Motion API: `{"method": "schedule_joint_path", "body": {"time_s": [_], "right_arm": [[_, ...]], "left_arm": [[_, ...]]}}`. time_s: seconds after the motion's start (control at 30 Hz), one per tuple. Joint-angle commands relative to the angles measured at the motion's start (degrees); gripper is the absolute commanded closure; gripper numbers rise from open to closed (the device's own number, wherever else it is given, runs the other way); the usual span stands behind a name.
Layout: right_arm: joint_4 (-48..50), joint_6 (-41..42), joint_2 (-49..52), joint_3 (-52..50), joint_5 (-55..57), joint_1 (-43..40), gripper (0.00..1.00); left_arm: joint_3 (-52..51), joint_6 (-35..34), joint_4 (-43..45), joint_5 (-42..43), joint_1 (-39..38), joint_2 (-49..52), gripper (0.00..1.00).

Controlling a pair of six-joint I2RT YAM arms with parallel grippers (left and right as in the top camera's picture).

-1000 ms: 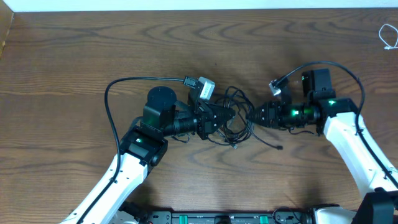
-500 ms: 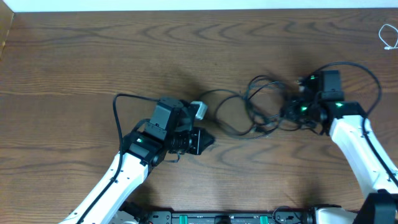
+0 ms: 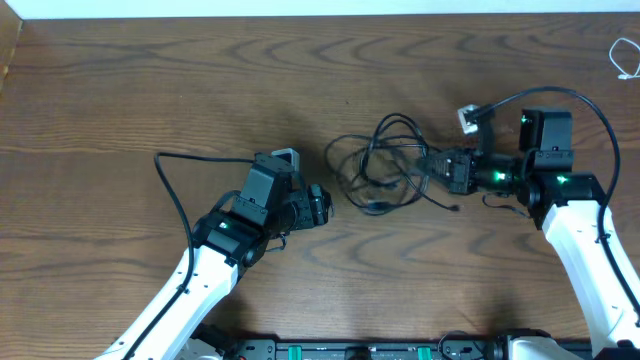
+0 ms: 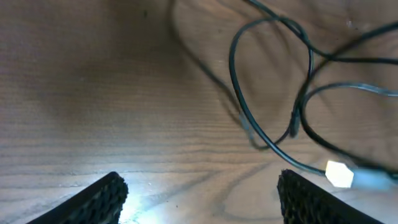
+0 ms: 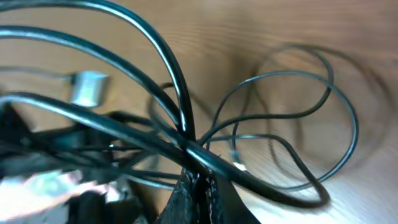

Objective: Untangle cables

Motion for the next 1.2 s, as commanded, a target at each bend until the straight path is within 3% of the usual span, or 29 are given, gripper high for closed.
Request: {"method": "schedule_joint_path", "body": {"time_s": [0.0, 0.2, 0.5, 0.63, 0.7, 0.77, 0.87, 1.03, 1.17], "right_arm": [[-0.17, 1.01, -0.98, 0.57, -2.62, 0.04, 0.99], [-1.95, 2.99, -0.98, 0.57, 0.59, 0.20, 0.99], [-2.10, 9.01, -0.98, 0.55, 0.72, 0.20, 0.99], [-2.99, 13.44, -0.98, 0.55, 0.22, 0.20, 0.99], [-4.46, 14.53, -0.98, 0.55, -1.38, 0.20, 0.99], [-5.88, 14.51, -0.98, 0.55, -3.89, 0.20, 0.99], [-8.59, 14.49, -0.98, 0.55, -5.18, 0.24, 0.99], [-12.50, 14.32, -0.98, 0.52, -6.16, 0.26, 0.99], [-13.79, 14.32, -0.98, 0.52, -7.89, 0.31, 0.99]], "left_arm": [[0.55, -0.79, 0.35, 1.88, 0.09, -0.57, 0.21], [0.55, 7.23, 2.51, 12.70, 0.09, -0.57, 0.23], [0.55, 14.25, 5.81, 18.91, -2.36, -0.57, 0.27], [0.55, 14.51, 8.24, 12.74, -6.21, -0.50, 0.28], [0.55, 14.49, 9.92, 8.20, -8.13, -0.35, 0.48], [0.55, 14.05, 10.51, 2.95, -9.25, -0.31, 0.58], [0.55, 11.39, 11.56, -3.32, -9.66, -0.31, 0.58], [0.55, 11.26, 14.34, -3.85, -9.66, -0.31, 0.63], [0.55, 11.26, 16.28, -3.82, -9.66, -0.31, 0.50]]}}
